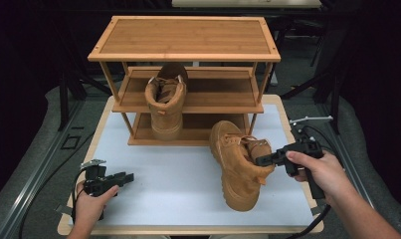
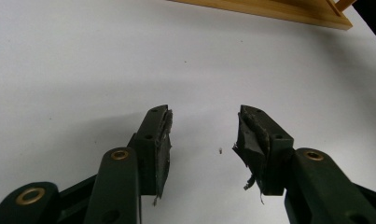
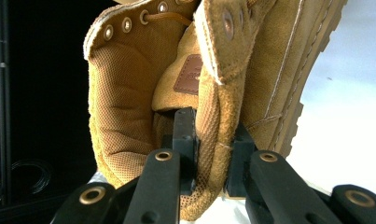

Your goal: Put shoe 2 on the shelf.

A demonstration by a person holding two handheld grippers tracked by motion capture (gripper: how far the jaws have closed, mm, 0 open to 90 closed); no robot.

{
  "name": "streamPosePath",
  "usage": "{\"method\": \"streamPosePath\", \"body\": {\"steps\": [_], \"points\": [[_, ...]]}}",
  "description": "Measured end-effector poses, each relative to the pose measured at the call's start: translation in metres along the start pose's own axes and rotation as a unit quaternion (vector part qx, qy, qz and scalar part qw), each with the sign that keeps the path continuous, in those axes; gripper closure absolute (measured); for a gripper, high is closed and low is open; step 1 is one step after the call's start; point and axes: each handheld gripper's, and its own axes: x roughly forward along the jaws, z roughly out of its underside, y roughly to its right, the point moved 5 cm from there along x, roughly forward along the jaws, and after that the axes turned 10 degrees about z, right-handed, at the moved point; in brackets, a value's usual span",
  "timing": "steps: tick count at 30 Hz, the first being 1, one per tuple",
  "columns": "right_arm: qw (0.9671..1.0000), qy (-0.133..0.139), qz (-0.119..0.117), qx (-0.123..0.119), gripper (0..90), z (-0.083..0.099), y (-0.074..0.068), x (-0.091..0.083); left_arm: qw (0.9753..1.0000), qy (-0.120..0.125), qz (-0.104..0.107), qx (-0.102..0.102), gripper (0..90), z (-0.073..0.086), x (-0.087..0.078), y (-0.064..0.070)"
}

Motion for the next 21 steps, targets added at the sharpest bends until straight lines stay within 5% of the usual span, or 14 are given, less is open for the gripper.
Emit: {"method": "streamPosePath", "body": {"steps": [7,15,21], "points": [[0.9991,0.029,-0.022,-0.02,79.0,-0.001,-0.036,-0.04,1.0,0.001,0.0,0.001,53.6,0.0,0.0,0.0],[0.9974,0.056,-0.032,-0.03,79.2,-0.002,-0.057,-0.065,1.0,-0.001,0.001,0.001,53.7,0.0,0.001,0.001],[0.9945,0.092,-0.035,-0.035,79.1,-0.023,-0.067,-0.067,1.0,0.0,0.0,0.002,53.7,0.0,0.0,0.001]]}}
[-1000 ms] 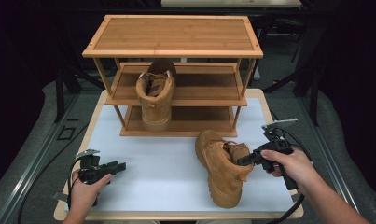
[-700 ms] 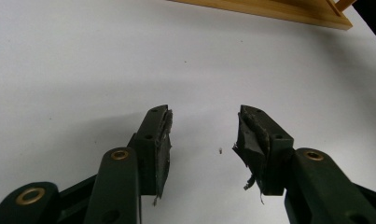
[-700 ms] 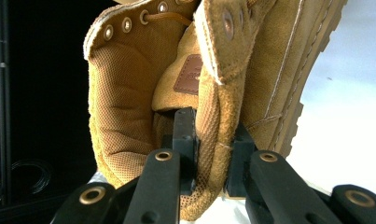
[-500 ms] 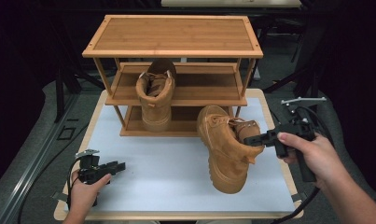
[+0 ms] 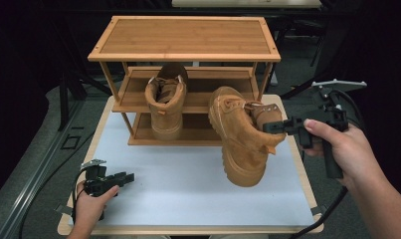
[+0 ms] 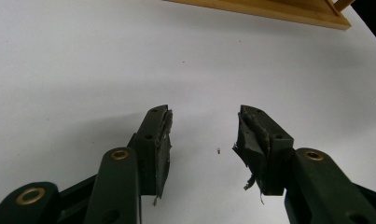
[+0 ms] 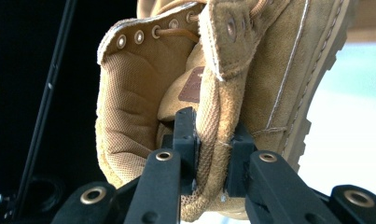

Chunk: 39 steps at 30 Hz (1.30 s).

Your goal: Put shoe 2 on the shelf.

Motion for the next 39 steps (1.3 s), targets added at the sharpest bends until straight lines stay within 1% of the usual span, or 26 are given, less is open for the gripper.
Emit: {"method": "streamPosePath", "body": {"steps": [1,2,3,4,5,7,11,17,18,24,27,28,32,39], "points": [[1.0,0.002,0.0,-0.003,79.1,-0.004,-0.001,0.001,1.0,0.0,0.0,-0.001,53.7,0.0,0.0,0.0],[0.9999,0.01,0.003,-0.005,79.1,-0.009,-0.002,0.004,1.0,0.0,0.0,0.0,53.6,0.0,0.0,-0.001],[0.9999,0.011,0.003,-0.007,79.1,-0.014,-0.001,0.005,1.0,-0.001,0.0,0.0,53.6,0.0,0.0,-0.001],[0.9998,0.018,0.002,-0.003,79.1,-0.02,-0.001,0.008,1.0,-0.001,0.001,-0.001,53.6,0.0,0.0,-0.002],[0.9998,0.018,0.004,-0.005,79.1,-0.024,-0.001,0.01,1.0,0.0,0.0,-0.003,53.7,0.0,0.0,-0.002],[0.9996,0.028,0.008,-0.004,79.0,-0.034,-0.001,0.017,1.0,0.0,0.001,-0.004,53.6,0.0,0.0,-0.003],[0.999,0.038,0.021,0.006,79.0,-0.048,0.002,0.03,1.0,0.001,0.002,-0.006,53.7,0.0,-0.001,-0.004],[0.9978,0.058,0.031,0.008,79.0,-0.07,0.009,0.046,1.0,-0.001,0.003,-0.005,53.7,0.0,0.0,-0.004],[0.9976,0.061,0.03,0.009,79.0,-0.072,0.009,0.048,1.0,-0.001,0.003,-0.005,53.7,0.0,0.0,-0.004],[0.9955,0.084,0.042,0.008,79.0,-0.086,0.011,0.067,1.0,-0.001,0.003,-0.006,53.7,0.0,0.0,-0.006],[0.9946,0.09,0.05,0.006,79.0,-0.09,0.009,0.077,1.0,0.0,0.003,-0.006,53.7,0.0,0.0,-0.006],[0.9944,0.093,0.05,0.007,79.0,-0.091,0.009,0.08,1.0,0.001,0.003,-0.006,53.7,-0.001,0.0,-0.006],[0.9933,0.097,0.063,-0.002,79.0,-0.094,0.004,0.093,1.0,0.001,0.003,-0.006,53.7,-0.001,-0.001,-0.007],[0.9916,0.109,0.07,-0.007,79.0,-0.096,-0.002,0.111,1.0,0.003,0.002,-0.007,53.7,-0.001,-0.002,-0.008]]}}
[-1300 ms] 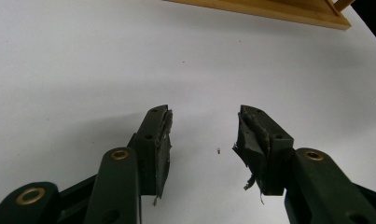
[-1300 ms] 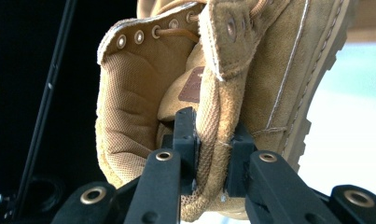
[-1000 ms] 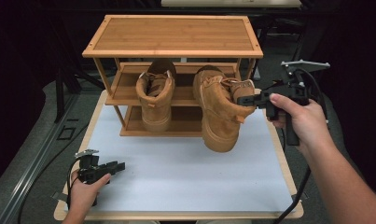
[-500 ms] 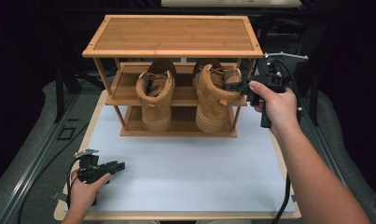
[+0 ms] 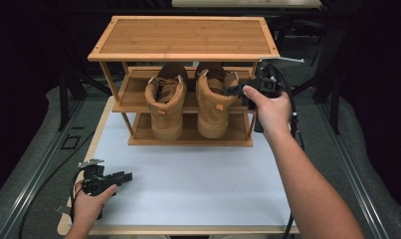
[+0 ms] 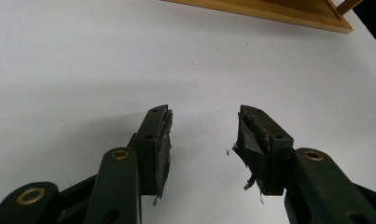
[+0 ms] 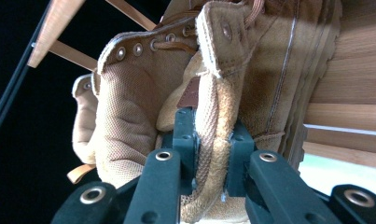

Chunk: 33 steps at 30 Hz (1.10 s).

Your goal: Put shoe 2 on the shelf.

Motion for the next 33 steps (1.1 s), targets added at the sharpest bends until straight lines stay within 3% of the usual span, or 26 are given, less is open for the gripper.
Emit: {"method": "streamPosePath", "body": {"steps": [7,14,19,23,28,33], "points": [[1.0,-0.001,0.001,-0.006,76.0,0.01,-0.005,0.015,1.0,0.0,0.0,0.002,53.7,0.0,0.002,0.001],[1.0,0.003,-0.004,-0.006,57.4,0.01,-0.005,0.009,1.0,-0.001,0.002,0.005,53.6,0.0,0.003,0.003],[0.9994,-0.005,0.02,-0.026,55.6,0.008,-0.009,0.005,1.0,-0.003,0.001,0.005,53.6,-0.001,0.004,0.003],[0.9988,-0.002,0.031,-0.038,57.5,0.004,-0.013,-0.004,1.0,-0.003,0.0,0.005,53.5,-0.001,0.004,0.003],[0.9978,0.012,0.031,-0.057,57.5,0.004,-0.017,-0.028,1.0,0.0,-0.003,0.008,53.5,-0.005,0.001,0.005],[0.9957,0.053,0.023,-0.073,55.4,0.008,-0.008,-0.056,0.9988,-0.003,-0.026,0.042,58.3,-0.02,-0.005,0.011]]}}
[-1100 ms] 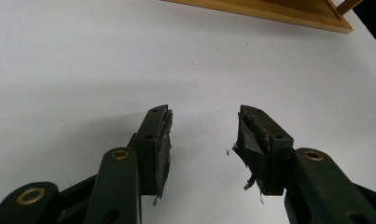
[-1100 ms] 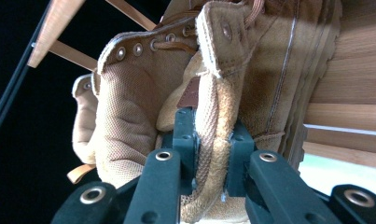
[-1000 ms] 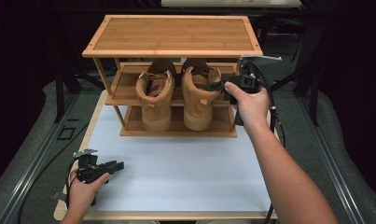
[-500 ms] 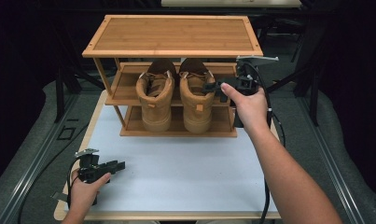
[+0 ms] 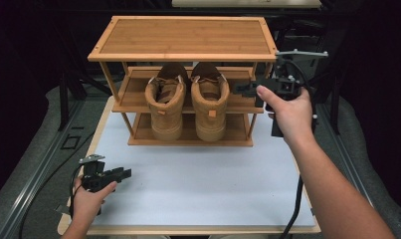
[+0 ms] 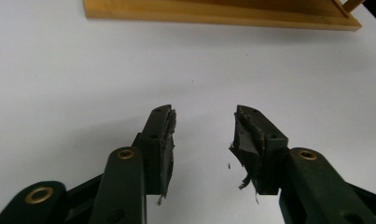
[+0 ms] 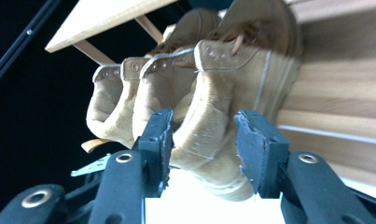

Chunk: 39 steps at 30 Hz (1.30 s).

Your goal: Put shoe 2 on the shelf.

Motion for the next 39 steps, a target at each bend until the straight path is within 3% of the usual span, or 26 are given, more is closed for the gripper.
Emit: {"method": "streamPosePath", "body": {"steps": [4,8,13,15,19,23,27,30,34,39], "points": [[0.9996,0.023,0.004,-0.018,58.1,0.009,0.01,-0.011,0.9997,0.01,0.001,0.024,66.3,-0.029,-0.011,0.014],[0.9973,0.047,0.02,-0.053,62.2,0.016,0.023,-0.002,0.9981,0.04,-0.003,0.046,70.8,-0.073,-0.022,0.033],[0.9934,0.056,0.043,-0.091,72.6,0.025,0.036,0.027,0.9957,0.052,-0.015,0.075,77.1,-0.115,-0.018,0.052],[0.9919,0.062,0.051,-0.098,77.8,0.029,0.04,0.042,0.995,0.056,-0.008,0.082,81.1,-0.128,-0.011,0.058],[0.9881,0.073,0.076,-0.112,88.6,0.037,0.048,0.073,0.9939,0.076,-0.008,0.08,88.3,-0.149,0.003,0.065],[0.986,0.088,0.09,-0.11,90.0,0.039,0.054,0.094,0.9922,0.095,-0.014,0.08,89.9,-0.163,0.012,0.066],[0.986,0.109,0.083,-0.096,90.0,0.038,0.056,0.105,0.9925,0.096,-0.009,0.074,90.0,-0.169,0.022,0.068],[0.9874,0.112,0.069,-0.088,90.0,0.04,0.054,0.113,0.9924,0.097,-0.008,0.076,90.0,-0.169,0.03,0.068],[0.987,0.099,0.074,-0.103,90.0,0.044,0.052,0.119,0.993,0.095,-0.001,0.07,90.0,-0.171,0.038,0.071],[0.9872,0.109,0.076,-0.088,90.0,0.044,0.053,0.121,0.9931,0.098,0.001,0.065,90.0,-0.172,0.04,0.074]]}}
